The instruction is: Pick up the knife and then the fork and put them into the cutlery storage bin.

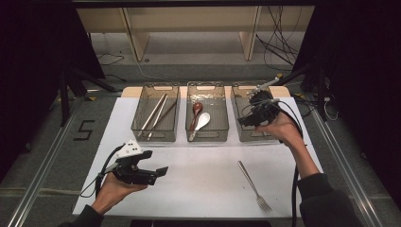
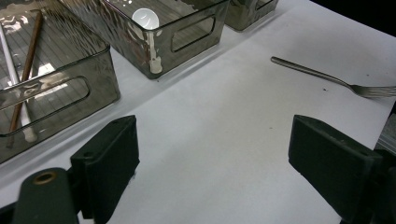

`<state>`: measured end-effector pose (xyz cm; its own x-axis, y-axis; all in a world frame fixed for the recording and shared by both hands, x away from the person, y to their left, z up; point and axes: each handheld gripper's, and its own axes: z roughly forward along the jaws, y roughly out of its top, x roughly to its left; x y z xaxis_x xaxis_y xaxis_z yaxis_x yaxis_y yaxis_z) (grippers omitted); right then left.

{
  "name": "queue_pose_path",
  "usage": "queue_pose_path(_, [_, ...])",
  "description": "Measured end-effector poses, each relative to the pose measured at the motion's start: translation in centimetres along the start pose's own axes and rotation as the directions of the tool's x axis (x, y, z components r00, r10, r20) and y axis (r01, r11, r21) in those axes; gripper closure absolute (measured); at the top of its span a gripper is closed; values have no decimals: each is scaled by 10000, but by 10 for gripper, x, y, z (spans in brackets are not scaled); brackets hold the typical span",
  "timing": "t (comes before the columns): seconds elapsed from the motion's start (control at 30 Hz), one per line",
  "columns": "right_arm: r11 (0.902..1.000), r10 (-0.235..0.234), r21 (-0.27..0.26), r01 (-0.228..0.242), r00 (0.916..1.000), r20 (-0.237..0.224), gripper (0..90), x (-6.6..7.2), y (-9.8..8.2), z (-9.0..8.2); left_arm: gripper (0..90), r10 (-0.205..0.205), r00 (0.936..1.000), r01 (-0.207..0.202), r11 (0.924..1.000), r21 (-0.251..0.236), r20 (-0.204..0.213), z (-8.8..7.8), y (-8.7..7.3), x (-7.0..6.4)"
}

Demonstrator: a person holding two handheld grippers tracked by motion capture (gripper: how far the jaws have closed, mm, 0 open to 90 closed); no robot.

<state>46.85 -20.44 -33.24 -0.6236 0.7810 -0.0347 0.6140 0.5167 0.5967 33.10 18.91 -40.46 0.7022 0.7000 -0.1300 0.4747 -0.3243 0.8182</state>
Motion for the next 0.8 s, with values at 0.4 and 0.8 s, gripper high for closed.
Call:
queue_pose_path(0.4, [9994, -358, -15, 358, 9975, -617, 314, 31, -41, -6, 155, -98, 9999, 97, 9999, -58, -122, -1, -1, 3])
queue_pose_path(0.8, [9985, -470, 227, 497, 9932, -1066, 295, 50, -64, 1, 155, -103, 9997, 98, 9997, -202, -239, -3, -1, 3])
